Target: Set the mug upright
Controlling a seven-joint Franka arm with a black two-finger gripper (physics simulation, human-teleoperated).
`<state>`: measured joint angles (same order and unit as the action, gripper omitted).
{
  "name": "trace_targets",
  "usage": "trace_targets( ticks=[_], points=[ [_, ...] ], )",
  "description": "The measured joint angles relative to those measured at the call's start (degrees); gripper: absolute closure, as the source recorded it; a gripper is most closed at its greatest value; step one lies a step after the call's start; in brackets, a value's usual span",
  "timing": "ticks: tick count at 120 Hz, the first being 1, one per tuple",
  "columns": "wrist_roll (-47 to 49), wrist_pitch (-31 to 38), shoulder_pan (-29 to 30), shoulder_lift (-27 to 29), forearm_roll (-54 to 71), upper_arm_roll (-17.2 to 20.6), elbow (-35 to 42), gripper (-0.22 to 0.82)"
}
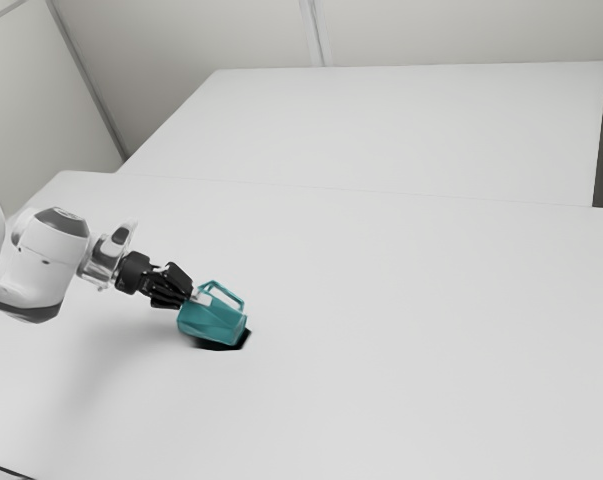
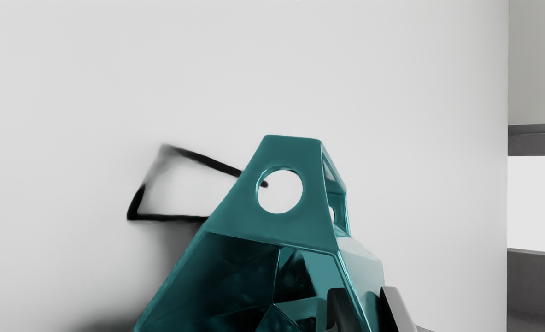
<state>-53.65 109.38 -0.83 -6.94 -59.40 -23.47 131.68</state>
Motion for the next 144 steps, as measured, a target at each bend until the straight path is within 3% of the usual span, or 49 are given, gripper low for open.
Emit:
trace_targets(
  ticks=[66, 120, 144],
  points=[
    [2.91, -0.02, -1.47, 7.11, 3.75, 1.49, -0.39, 0.78],
    [16.78, 3.84, -4.12, 8.57, 27.85, 5.08, -6.00, 0.78],
    [24.23, 6.79, -3.69, 7.73, 41.32, 8.80, -9.07, 0.78]
  ],
)
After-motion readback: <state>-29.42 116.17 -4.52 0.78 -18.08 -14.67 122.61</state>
